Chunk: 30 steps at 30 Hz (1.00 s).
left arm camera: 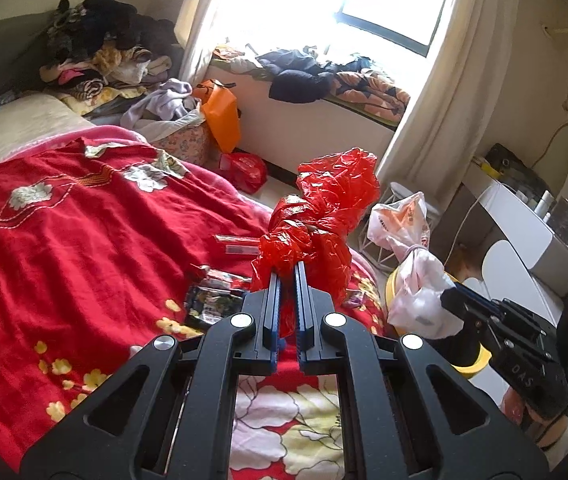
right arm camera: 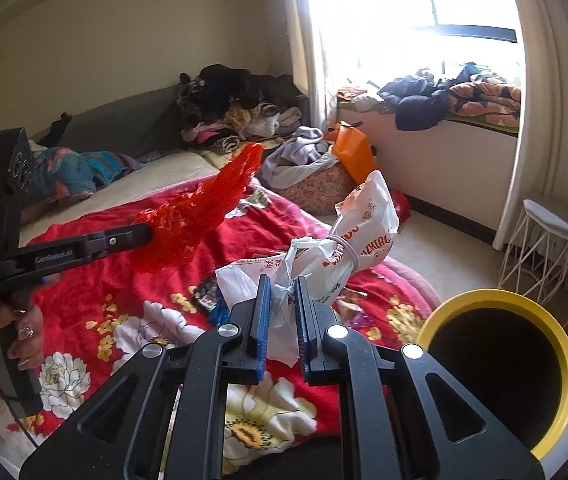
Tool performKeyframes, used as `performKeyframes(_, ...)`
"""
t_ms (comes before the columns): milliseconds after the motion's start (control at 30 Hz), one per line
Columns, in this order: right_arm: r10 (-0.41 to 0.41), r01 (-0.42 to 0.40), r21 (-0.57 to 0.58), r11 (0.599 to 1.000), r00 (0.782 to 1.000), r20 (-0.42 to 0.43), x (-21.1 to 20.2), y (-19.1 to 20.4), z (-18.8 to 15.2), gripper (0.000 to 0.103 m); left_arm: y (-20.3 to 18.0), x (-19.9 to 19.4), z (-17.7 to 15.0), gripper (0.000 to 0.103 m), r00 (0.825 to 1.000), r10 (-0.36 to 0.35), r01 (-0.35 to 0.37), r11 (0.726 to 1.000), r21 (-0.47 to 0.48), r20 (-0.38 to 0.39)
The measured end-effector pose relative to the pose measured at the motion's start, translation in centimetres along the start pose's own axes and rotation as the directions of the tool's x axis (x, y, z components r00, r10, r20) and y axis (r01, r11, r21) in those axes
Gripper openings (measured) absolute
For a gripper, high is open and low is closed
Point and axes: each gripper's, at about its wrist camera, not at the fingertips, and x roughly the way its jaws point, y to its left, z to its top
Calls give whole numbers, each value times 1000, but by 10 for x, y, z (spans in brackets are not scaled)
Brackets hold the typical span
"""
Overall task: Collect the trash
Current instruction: 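Lift and carry both plastic bags over the bin with both tools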
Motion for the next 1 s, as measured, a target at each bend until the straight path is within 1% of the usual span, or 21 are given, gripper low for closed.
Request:
performKeyframes(467, -82, 81, 65, 995, 997, 9, -15, -39, -6, 12, -30, 20, -4, 3, 998, -33, 36, 997, 66, -49)
performKeyframes(1000, -171, 168, 167, 971, 985, 3, -37, -92, -19, 12, -70, 40, -13, 3, 993, -69, 82, 987, 140, -98)
